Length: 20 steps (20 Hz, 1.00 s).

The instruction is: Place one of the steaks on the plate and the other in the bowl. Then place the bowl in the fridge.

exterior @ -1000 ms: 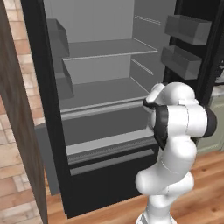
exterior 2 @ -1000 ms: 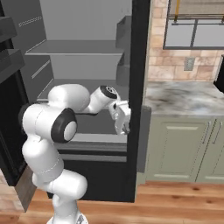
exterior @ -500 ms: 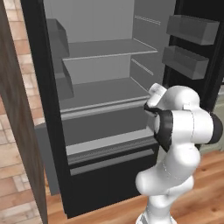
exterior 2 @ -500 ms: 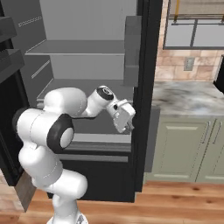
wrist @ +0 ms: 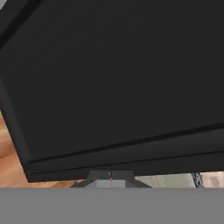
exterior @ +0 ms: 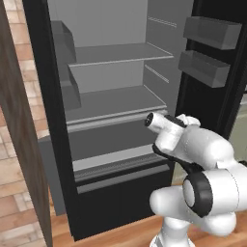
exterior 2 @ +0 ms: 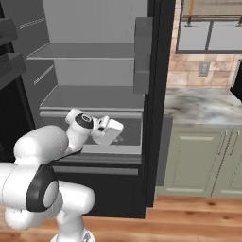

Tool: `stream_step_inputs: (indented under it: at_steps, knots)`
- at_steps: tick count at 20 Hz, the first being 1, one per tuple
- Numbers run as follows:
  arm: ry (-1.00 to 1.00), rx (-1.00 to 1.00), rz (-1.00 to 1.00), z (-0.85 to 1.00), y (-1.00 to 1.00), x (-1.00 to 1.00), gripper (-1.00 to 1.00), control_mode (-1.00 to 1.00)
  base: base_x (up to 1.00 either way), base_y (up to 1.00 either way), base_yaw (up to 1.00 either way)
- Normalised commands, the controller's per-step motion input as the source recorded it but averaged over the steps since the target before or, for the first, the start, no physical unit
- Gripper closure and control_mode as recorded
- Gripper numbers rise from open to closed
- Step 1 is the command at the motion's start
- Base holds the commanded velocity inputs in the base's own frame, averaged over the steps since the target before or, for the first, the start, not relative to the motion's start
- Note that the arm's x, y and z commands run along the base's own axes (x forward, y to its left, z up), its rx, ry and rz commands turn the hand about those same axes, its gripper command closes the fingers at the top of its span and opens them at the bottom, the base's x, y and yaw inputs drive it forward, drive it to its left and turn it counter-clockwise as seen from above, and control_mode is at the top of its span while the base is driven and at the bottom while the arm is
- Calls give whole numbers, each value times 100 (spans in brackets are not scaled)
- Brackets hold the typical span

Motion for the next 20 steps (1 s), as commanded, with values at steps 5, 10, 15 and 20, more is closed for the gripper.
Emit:
stream_step_inputs:
  at_steps: [5, 10, 15, 20]
  knots:
    - [-13, 0, 66, 0, 74, 0, 100, -100, 0, 0, 0]
    - [0, 0, 61, 0, 71, -16, 100, -100, 0, 0, 0]
    - [13, 8, 50, 15, 61, -21, 100, -100, 0, 0, 0]
    - [29, 10, 40, 5, 45, -19, 100, -100, 0, 0, 0]
